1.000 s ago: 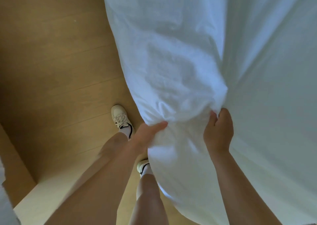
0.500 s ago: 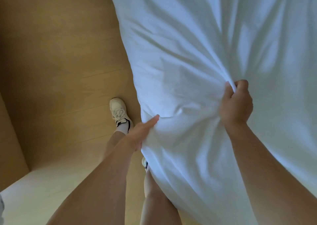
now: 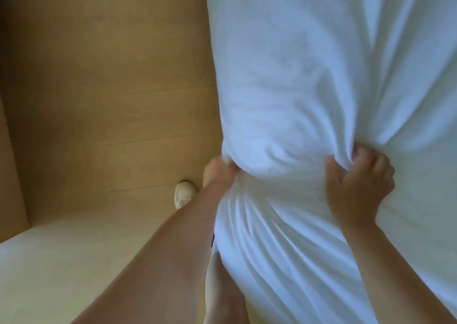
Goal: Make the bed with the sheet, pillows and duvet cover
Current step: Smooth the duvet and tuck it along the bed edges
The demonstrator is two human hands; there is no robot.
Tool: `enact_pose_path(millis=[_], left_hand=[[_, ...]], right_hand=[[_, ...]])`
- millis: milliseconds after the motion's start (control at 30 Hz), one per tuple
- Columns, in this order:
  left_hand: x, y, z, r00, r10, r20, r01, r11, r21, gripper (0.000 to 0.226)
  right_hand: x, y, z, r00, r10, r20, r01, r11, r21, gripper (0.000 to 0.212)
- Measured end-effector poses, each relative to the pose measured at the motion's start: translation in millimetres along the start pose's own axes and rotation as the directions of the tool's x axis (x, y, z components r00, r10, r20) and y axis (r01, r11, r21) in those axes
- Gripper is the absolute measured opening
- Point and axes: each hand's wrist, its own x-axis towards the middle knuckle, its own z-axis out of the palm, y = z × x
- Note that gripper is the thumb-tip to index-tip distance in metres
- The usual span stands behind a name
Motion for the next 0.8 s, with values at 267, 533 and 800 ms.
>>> enact_pose_path(millis=[267, 533, 800], left_hand=[[-6, -43, 34, 0.903, -0.097, 0.419, 0.19, 0.964, -0.186, 0.046], [-36, -74, -1, 0.858, -0.23, 0.459, 0.366, 0.901, -0.231, 0.06], [-85, -114, 17, 0.765, -0.164, 0.623, 0.537, 0.696, -0.476, 0.066]], right_hand=[[25, 12, -8, 0.995, 0.057, -0.086, -0.036, 0.974, 0.225, 0.042], [31, 38, -36, 0.989, 0.145, 0.029, -0.145, 0.989, 0.003, 0.044], [-85, 62, -48, 0.988, 0.003, 0.154, -0.022, 0.992, 0.122, 0.074]])
